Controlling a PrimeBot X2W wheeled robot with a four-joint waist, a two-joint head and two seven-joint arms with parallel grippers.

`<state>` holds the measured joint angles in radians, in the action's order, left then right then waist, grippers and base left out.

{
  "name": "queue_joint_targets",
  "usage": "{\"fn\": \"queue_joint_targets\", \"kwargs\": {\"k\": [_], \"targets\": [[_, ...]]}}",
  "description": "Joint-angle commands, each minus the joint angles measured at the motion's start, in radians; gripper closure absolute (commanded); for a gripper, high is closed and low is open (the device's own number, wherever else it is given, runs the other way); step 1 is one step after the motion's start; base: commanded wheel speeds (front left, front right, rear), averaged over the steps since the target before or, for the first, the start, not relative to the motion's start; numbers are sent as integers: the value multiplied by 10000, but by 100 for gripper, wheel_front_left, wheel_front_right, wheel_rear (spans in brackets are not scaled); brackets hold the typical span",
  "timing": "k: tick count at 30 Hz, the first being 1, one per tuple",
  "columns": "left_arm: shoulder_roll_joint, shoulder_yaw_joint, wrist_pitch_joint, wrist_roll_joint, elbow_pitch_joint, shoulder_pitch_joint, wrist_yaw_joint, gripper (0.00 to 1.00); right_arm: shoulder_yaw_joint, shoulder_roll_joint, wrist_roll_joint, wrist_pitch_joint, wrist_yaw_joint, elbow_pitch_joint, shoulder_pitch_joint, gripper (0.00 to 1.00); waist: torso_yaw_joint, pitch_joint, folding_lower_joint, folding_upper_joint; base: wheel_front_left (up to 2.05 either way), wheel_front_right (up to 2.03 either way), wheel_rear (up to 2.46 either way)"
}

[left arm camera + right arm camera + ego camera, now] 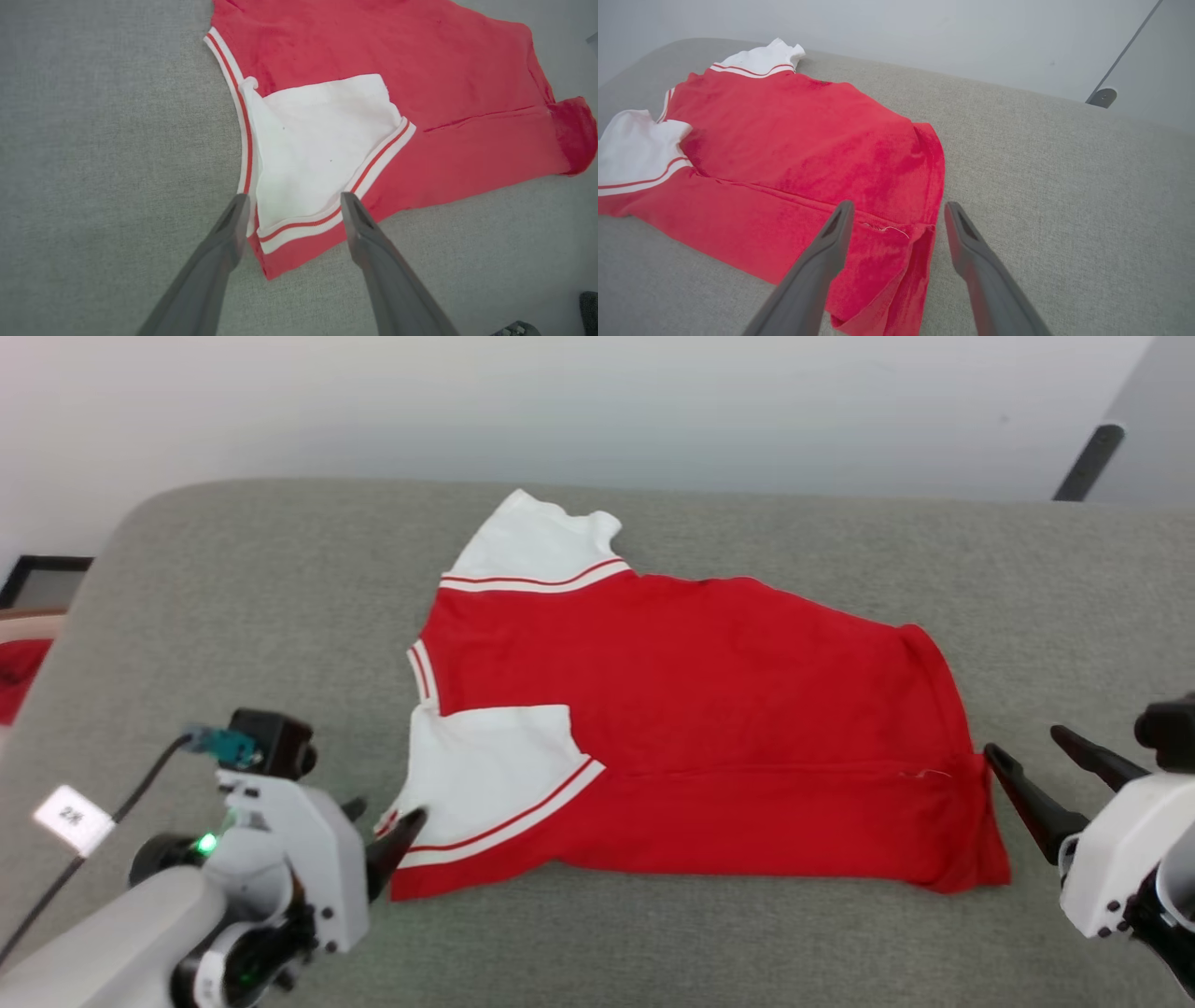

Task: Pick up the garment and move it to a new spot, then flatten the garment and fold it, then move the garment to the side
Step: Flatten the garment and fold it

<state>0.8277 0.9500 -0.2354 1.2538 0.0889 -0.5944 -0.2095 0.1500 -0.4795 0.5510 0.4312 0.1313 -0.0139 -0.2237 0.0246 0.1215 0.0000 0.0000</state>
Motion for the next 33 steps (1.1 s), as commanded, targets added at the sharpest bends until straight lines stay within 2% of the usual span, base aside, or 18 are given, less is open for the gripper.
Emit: {"fn": "queue_joint_targets", "kwargs": {"k": [1, 6, 15, 29, 33], "targets": [[219, 1, -273, 145, -84, 140, -103, 0, -224, 120, -103, 50, -11, 267, 266, 0, -275, 205, 0, 0, 0, 0, 0], [572, 4, -752, 503, -322, 365, -301, 0, -777, 506, -334, 162, -11, 956, 775, 0, -729, 633, 0, 0, 0, 0, 0], [811, 167, -1193, 522, -80, 393, -496, 0, -1384, 1077, -491, 243, -11, 1595, 1301, 0, -1190, 1260, 0, 0, 0, 0, 0], [450, 834, -2097, 320, 738, 442, -870, 0, -1846, 1393, -609, 466, -11, 2103, 1482, 0, -1265, 1641, 0, 0, 0, 0, 0], [532, 1059, -2316, 14, 885, 397, -1216, 0, -1919, 1422, -646, 599, -11, 2207, 1498, 0, -1198, 1606, 0, 0, 0, 0, 0]]}}
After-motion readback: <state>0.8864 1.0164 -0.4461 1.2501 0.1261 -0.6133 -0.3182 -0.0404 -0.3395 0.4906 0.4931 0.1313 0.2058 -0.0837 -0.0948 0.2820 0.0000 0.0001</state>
